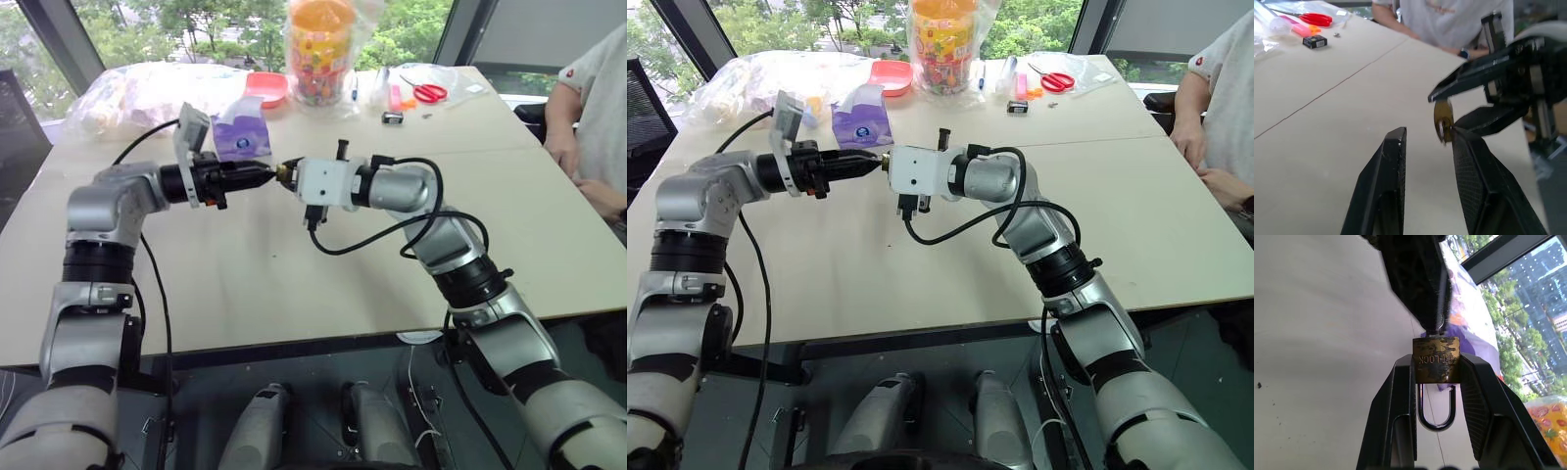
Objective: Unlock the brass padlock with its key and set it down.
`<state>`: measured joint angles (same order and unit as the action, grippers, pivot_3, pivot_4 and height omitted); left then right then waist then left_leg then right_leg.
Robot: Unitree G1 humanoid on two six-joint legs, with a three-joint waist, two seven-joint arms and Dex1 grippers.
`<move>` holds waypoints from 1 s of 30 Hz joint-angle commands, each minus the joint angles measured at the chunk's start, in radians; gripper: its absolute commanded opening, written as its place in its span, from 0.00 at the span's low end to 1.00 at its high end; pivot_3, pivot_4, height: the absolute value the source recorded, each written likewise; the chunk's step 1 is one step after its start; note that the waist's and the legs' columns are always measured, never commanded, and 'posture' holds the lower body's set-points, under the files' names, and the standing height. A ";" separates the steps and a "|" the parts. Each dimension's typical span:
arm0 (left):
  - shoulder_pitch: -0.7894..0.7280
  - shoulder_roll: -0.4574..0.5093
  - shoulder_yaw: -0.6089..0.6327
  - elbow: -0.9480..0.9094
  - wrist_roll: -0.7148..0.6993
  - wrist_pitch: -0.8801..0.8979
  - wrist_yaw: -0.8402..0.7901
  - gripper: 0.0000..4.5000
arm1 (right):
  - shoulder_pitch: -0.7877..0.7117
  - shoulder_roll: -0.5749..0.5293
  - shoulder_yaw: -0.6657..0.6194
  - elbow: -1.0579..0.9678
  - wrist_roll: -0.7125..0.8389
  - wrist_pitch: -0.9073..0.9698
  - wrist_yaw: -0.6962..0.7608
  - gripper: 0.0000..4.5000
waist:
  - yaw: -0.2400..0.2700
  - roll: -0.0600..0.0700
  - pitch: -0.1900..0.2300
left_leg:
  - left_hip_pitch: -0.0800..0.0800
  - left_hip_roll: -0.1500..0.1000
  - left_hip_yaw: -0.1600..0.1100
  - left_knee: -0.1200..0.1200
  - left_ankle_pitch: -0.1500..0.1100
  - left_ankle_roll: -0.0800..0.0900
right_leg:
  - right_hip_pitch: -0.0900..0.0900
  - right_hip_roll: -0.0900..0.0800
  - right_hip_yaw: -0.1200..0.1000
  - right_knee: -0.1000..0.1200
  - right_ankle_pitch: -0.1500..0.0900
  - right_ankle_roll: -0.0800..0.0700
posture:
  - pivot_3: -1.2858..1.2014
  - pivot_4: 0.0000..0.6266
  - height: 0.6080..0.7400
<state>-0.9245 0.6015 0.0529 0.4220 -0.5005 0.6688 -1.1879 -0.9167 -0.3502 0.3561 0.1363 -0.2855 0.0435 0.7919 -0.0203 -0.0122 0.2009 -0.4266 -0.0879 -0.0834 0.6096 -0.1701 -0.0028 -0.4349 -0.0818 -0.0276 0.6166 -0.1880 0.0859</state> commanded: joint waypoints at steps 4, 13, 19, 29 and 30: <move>-0.017 -0.019 -0.018 -0.010 0.018 -0.023 -0.011 0.29 | -0.033 0.008 -0.005 -0.041 -0.006 -0.022 -0.015 0.16 | 0.005 0.000 0.000 | 0.000 0.000 0.000 0.000 0.000 0.000 | 0.000 0.000 0.000 0.000 0.000 0.000 | 0.52 0.24 1.00; -0.044 -0.063 -0.028 0.040 0.029 -0.042 -0.034 0.29 | -0.025 0.013 0.000 -0.056 -0.011 -0.013 -0.014 0.16 | 0.003 0.000 0.000 | 0.000 0.000 0.000 0.000 0.000 0.000 | 0.000 0.000 0.000 0.000 0.000 -0.001 | 0.52 0.24 1.00; -0.053 -0.078 -0.025 0.056 0.033 -0.042 -0.034 0.18 | -0.021 0.013 0.002 -0.063 -0.011 -0.007 -0.016 0.16 | 0.003 0.000 0.000 | 0.000 0.000 0.000 0.000 0.000 0.000 | 0.000 0.000 0.000 0.000 0.000 -0.001 | 0.52 0.24 1.00; -0.035 -0.042 -0.023 0.044 0.044 -0.046 -0.047 0.03 | -0.014 0.005 0.005 -0.057 -0.018 -0.007 -0.022 0.16 | 0.003 0.000 0.000 | 0.000 0.000 0.000 0.000 0.000 0.000 | 0.000 0.000 0.001 0.000 0.000 -0.001 | 0.52 0.24 1.00; -0.032 -0.040 -0.019 0.039 0.039 -0.042 -0.046 0.03 | -0.014 0.005 0.005 -0.056 -0.016 -0.008 -0.021 0.16 | 0.003 0.000 0.000 | 0.000 0.000 0.000 0.000 0.000 0.000 | 0.000 0.000 0.001 0.000 0.000 -0.001 | 0.52 0.24 1.00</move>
<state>-0.9503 0.5327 0.0197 0.4993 -0.4701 0.6432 -1.2303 -0.9155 -0.3421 0.3850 0.1211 -0.3106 0.0373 0.7743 -0.0172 -0.0123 0.2010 -0.4268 -0.0880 -0.0833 0.6094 -0.1702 -0.0030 -0.4353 -0.0821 -0.0271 0.6162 -0.1880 0.0854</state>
